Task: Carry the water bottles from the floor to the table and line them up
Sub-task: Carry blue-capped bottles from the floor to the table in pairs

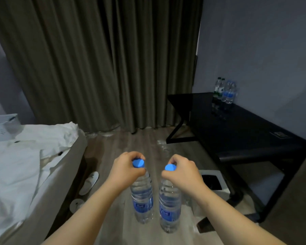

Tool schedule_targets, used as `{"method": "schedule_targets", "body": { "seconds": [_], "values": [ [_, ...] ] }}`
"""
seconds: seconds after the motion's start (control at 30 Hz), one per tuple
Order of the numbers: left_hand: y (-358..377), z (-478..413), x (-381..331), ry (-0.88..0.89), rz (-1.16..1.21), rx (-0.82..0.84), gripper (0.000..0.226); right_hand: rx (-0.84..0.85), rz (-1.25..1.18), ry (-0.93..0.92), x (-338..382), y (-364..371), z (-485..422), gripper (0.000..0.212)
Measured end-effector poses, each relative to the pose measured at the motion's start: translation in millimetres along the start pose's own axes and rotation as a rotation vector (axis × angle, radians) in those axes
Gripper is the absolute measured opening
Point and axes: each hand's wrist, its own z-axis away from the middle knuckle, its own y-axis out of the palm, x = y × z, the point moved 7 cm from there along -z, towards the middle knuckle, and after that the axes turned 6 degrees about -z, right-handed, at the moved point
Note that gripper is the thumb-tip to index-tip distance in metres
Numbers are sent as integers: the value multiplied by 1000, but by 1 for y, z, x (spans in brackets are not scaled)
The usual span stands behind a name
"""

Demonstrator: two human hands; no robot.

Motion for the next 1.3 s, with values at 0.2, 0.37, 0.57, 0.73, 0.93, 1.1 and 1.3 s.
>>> {"method": "schedule_targets", "body": {
  "seconds": [0.2, 0.37, 0.57, 0.73, 0.93, 1.1, 1.3],
  "values": [
    [35, -136, 9, 107, -20, 133, 32, -7, 51, 60, -10, 12, -126, 22],
    [52, -241, -1, 183, -44, 153, 30, -80, 4, 105, -21, 2, -222, 22],
    [73, -353, -6, 180, -24, 106, 27, -186, -82, 101, -32, -24, -328, 20],
    [109, -443, -18, 203, -13, 115, 28, -200, -109, 61, -51, -46, -422, 21],
    [150, -548, -35, 231, -4, 149, 29, -179, -112, 17, -76, -69, -528, 24],
    [182, -638, -61, 263, 30, 136, 31, -246, -116, 66, -98, -105, -615, 23],
    [231, -735, -79, 303, 110, 170, 31, -352, -91, 159, -132, -135, -693, 22]
  ]
}}
